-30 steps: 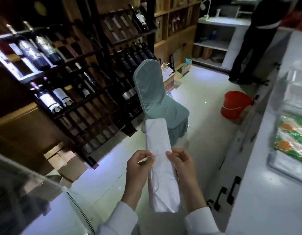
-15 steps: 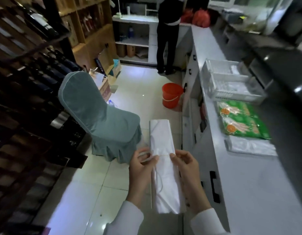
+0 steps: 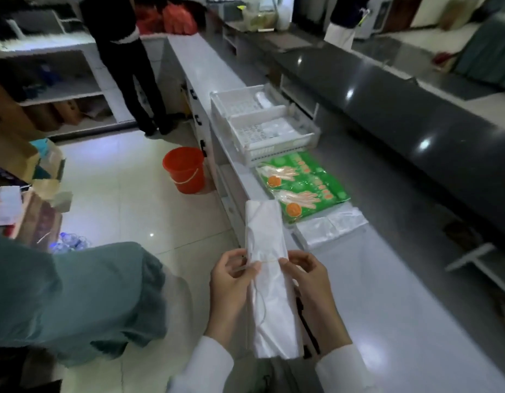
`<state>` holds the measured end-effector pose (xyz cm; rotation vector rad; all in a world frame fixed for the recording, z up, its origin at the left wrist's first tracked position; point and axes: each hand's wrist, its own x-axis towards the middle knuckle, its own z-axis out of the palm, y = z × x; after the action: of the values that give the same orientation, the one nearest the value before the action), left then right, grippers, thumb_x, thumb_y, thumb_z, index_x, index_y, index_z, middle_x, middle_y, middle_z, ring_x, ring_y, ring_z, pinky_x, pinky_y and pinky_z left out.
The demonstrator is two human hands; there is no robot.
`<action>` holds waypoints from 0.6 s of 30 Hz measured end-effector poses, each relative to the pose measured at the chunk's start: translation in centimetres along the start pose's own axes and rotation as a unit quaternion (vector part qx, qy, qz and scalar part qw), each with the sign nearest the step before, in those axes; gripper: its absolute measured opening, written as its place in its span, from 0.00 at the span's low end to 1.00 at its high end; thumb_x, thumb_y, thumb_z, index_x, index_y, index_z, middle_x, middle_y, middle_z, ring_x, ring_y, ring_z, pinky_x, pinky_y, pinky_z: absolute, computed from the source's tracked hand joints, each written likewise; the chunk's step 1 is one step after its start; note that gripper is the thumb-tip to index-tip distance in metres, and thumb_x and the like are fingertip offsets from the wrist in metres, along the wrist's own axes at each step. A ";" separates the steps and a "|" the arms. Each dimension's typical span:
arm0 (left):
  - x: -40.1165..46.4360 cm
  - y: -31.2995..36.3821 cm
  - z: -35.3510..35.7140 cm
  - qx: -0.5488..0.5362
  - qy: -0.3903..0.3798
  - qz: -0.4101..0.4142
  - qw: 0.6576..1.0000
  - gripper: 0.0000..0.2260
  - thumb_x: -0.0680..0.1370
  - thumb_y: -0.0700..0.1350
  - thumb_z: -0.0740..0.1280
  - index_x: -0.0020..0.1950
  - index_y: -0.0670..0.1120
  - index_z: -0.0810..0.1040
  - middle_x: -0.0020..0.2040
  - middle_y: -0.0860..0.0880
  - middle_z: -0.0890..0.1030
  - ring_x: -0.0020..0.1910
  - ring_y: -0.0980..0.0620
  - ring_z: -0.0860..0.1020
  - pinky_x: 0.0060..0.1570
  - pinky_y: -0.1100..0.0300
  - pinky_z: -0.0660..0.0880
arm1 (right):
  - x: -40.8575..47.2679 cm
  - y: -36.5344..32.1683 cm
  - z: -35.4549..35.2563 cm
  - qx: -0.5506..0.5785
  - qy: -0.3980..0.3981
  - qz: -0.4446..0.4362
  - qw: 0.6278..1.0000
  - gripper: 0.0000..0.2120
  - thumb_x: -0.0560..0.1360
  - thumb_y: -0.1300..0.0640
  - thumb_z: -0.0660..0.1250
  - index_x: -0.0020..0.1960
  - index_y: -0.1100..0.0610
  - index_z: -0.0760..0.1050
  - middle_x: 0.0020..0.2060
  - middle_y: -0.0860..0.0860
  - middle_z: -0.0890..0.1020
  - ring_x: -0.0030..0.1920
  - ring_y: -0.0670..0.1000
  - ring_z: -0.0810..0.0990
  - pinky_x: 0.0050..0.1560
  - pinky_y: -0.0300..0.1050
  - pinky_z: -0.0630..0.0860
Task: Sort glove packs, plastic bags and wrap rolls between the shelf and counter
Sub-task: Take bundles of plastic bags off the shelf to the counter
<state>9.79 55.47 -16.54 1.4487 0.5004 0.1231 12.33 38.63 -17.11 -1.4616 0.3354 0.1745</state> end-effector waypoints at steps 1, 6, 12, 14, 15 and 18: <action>1.3 0.4 1.3 0.005 -0.015 0.002 1.000 0.14 0.72 0.38 0.80 0.54 0.51 0.81 0.49 0.51 0.88 0.48 0.52 0.86 0.43 0.62 0.81 | 1.2 -0.5 -0.6 0.014 0.012 0.011 1.000 0.08 0.73 0.57 0.79 0.51 0.54 0.84 0.48 0.56 0.88 0.48 0.56 0.88 0.50 0.56 0.83; 5.9 1.3 7.6 0.045 -0.088 0.014 0.995 0.14 0.72 0.35 0.79 0.53 0.47 0.82 0.48 0.48 0.88 0.47 0.49 0.86 0.44 0.63 0.80 | 5.9 -2.3 -3.9 0.067 0.089 0.044 0.993 0.11 0.73 0.62 0.79 0.54 0.60 0.81 0.48 0.59 0.85 0.42 0.53 0.86 0.39 0.49 0.84; 8.9 1.2 14.0 0.093 -0.187 -0.005 0.978 0.14 0.72 0.35 0.79 0.54 0.47 0.82 0.49 0.45 0.87 0.41 0.54 0.86 0.40 0.62 0.81 | 8.0 -2.7 -8.1 0.112 0.171 0.067 0.977 0.13 0.75 0.64 0.76 0.58 0.60 0.79 0.55 0.63 0.85 0.49 0.57 0.85 0.42 0.50 0.83; 9.5 0.9 15.8 0.113 -0.213 -0.013 0.970 0.15 0.72 0.36 0.79 0.55 0.48 0.82 0.50 0.46 0.87 0.45 0.51 0.86 0.45 0.57 0.83 | 8.3 -2.5 -9.1 0.120 0.204 0.071 0.969 0.12 0.75 0.65 0.76 0.57 0.61 0.79 0.55 0.63 0.84 0.49 0.56 0.85 0.41 0.49 0.83; 9.8 0.6 16.6 0.124 -0.228 -0.017 0.966 0.15 0.73 0.36 0.79 0.55 0.48 0.82 0.50 0.47 0.87 0.47 0.50 0.86 0.47 0.55 0.83 | 8.4 -2.4 -9.6 0.124 0.221 0.075 0.965 0.12 0.75 0.65 0.75 0.57 0.60 0.78 0.55 0.62 0.84 0.48 0.56 0.85 0.42 0.50 0.82; 10.6 -0.2 18.9 0.151 -0.276 -0.029 0.949 0.14 0.74 0.36 0.78 0.56 0.49 0.82 0.51 0.48 0.87 0.48 0.50 0.86 0.49 0.55 0.83 | 8.8 -1.7 -10.8 0.133 0.271 0.087 0.949 0.11 0.76 0.65 0.76 0.55 0.59 0.78 0.52 0.60 0.84 0.46 0.55 0.85 0.42 0.51 0.83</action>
<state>26.73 42.12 -18.65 1.6806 0.0985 -0.4157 19.93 27.00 -19.19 -1.1903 0.9023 -0.1364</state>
